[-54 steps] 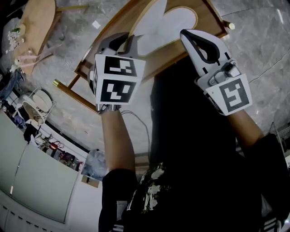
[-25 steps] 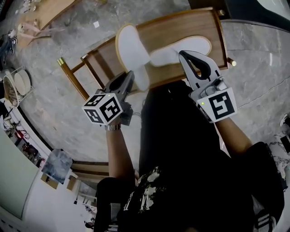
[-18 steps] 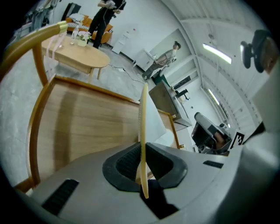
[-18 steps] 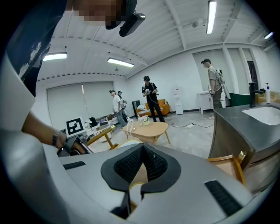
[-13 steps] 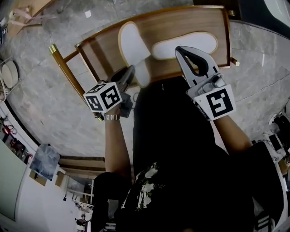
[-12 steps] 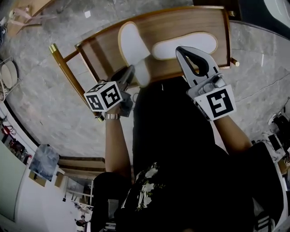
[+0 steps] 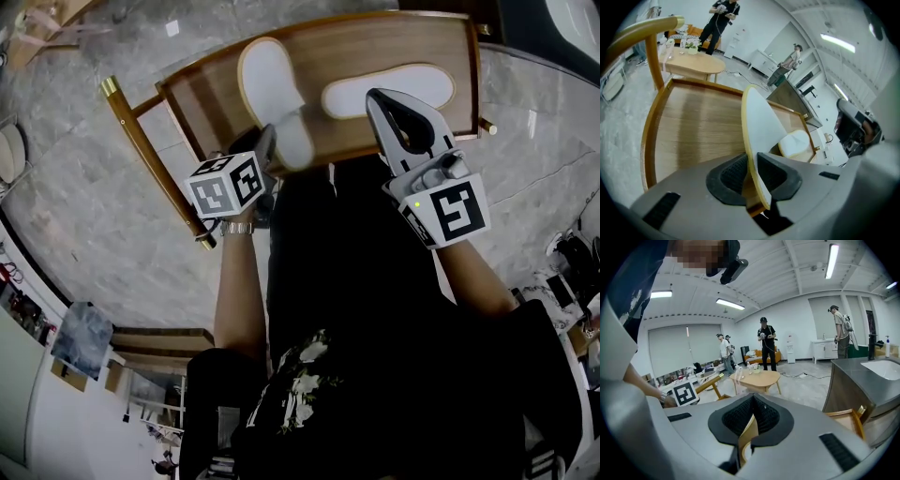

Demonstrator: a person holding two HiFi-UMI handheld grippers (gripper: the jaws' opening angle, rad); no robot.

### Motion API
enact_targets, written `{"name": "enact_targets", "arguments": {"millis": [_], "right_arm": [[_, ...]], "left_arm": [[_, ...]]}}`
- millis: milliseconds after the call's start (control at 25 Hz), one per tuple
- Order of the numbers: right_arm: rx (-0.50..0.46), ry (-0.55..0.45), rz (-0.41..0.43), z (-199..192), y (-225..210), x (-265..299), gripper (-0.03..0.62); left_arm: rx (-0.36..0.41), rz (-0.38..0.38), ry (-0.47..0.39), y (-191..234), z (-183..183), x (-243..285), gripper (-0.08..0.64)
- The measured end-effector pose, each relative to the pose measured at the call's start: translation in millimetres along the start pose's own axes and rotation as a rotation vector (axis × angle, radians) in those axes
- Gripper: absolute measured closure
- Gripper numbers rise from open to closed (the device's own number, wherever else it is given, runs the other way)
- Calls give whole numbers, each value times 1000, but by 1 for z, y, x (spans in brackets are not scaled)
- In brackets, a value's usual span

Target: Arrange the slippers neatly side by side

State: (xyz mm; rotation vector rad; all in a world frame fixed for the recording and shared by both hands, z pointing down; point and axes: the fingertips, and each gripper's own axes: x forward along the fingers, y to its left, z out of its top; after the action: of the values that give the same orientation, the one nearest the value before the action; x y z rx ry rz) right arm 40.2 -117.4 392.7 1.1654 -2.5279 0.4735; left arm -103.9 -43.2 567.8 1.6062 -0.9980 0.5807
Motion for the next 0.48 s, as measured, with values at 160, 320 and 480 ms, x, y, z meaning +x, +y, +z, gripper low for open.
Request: {"name": "enact_targets", "arguments": {"millis": [160,320,480], "right_arm": [[-17,5,21,-5,8,-3,595],[2,6,21,-11,10,-7,595],[9,-2,32,-15,15,-5,594]], "left_arm": [[86,61,-19,1,1,3,486],[150,96,-48,-2,5,7,458],[184,91,-38,-6,0,12,402]]}}
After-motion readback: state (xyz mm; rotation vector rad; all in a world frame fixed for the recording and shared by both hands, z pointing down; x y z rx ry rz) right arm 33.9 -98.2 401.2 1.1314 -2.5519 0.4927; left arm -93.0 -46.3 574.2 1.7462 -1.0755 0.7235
